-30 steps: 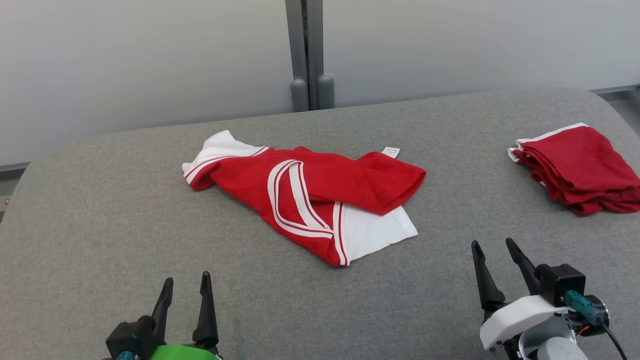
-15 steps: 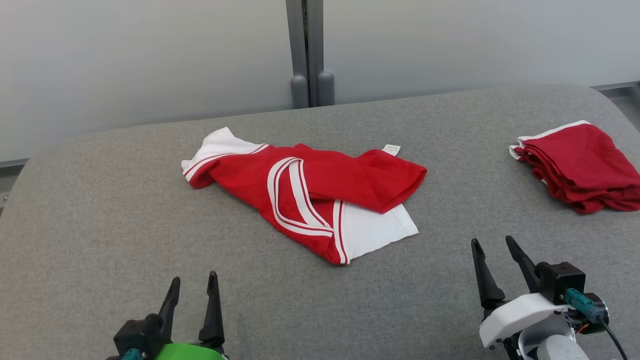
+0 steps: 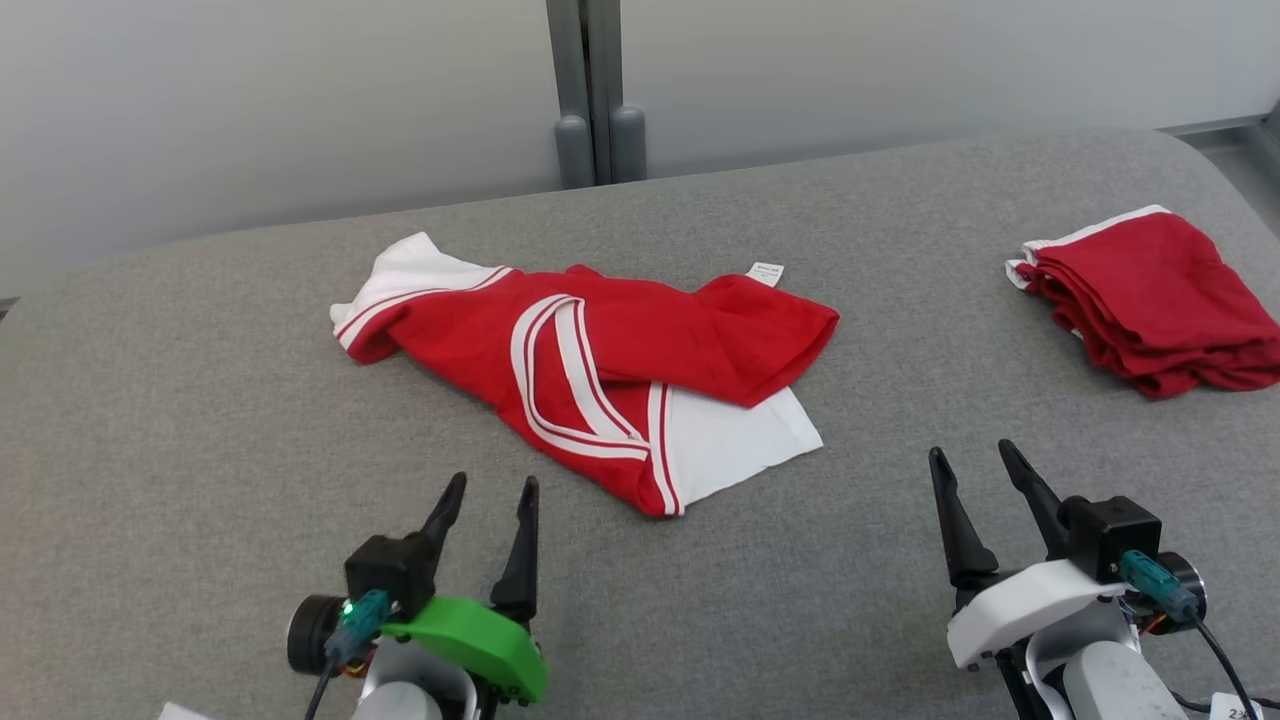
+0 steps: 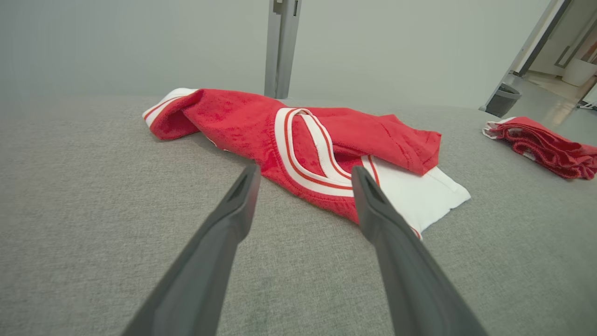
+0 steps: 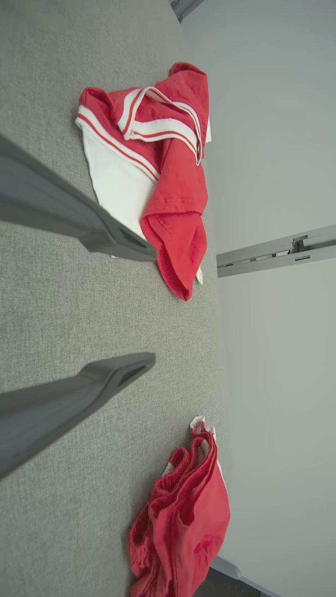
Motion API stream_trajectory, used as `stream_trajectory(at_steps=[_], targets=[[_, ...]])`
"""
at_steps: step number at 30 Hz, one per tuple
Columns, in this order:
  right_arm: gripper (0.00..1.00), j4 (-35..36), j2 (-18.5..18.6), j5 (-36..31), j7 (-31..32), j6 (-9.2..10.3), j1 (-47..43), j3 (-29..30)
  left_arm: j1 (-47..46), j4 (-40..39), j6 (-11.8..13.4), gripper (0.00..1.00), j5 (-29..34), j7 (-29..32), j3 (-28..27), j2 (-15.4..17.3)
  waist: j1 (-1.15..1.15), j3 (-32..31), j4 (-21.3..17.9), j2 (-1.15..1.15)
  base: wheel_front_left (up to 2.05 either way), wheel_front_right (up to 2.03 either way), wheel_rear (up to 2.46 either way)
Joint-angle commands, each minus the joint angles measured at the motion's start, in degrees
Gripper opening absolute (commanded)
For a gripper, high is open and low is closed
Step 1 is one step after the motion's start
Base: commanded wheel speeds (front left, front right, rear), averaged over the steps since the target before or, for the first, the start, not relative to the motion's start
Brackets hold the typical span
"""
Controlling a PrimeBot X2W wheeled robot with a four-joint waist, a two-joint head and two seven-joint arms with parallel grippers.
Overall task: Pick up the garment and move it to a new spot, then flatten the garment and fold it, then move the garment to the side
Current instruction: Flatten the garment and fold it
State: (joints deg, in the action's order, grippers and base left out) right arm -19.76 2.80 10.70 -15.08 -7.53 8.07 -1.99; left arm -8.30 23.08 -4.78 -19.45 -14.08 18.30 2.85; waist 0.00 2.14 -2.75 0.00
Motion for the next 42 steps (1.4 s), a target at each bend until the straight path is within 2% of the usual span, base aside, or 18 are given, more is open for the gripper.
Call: stream_trajectory(at_steps=[1,11,17,25,26,29,35,42], targets=[[1.00,0.18,0.21,-0.31,-0.11,0.09,0.82,-0.07,-2.02,1.08,-0.19,1.00,-0.08,0.41,1.23,0.10,0.00,1.30,-0.97,0.00,0.00,0.00,0.00],[1.00,0.45,0.20,-0.31,-0.10,0.09,3.70,-2.58,-12.27,12.31,1.78,1.00,-3.22,1.19,12.48,0.18,0.00,6.38,-5.34,0.00,0.00,0.00,0.00],[1.00,0.74,0.21,0.04,-0.10,0.09,4.84,-3.08,-16.35,18.40,3.27,1.00,-5.50,0.35,15.40,0.19,0.00,8.81,-7.42,0.00,0.00,0.00,0.00],[1.00,0.67,0.21,0.48,-0.11,0.09,5.04,-3.13,-19.26,24.09,5.09,1.00,-8.36,-0.41,18.33,0.19,0.00,9.70,-8.17,0.00,0.00,0.00,0.00],[1.00,0.65,0.21,0.50,-0.11,0.09,5.04,-3.11,-19.44,24.63,5.19,0.89,-8.72,-0.45,18.61,0.19,0.00,9.69,-8.14,0.00,0.00,0.00,0.00],[1.00,0.64,0.20,0.76,-0.10,0.09,5.03,-2.97,-19.75,25.90,5.13,0.00,-10.23,-0.55,19.14,0.20,0.00,9.48,-7.83,0.00,0.00,0.00,0.00],[1.00,0.75,0.21,0.86,-0.10,0.09,4.49,-2.44,-20.20,26.55,5.97,0.00,-9.75,-1.00,18.63,0.32,0.00,8.58,-6.65,0.00,0.00,0.00,0.00],[1.00,0.77,0.21,0.44,-0.11,0.09,3.54,-1.14,-16.20,17.28,7.26,0.00,-8.20,-1.11,13.27,3.55,0.00,6.94,-4.92,0.00,0.00,0.00,0.00]])
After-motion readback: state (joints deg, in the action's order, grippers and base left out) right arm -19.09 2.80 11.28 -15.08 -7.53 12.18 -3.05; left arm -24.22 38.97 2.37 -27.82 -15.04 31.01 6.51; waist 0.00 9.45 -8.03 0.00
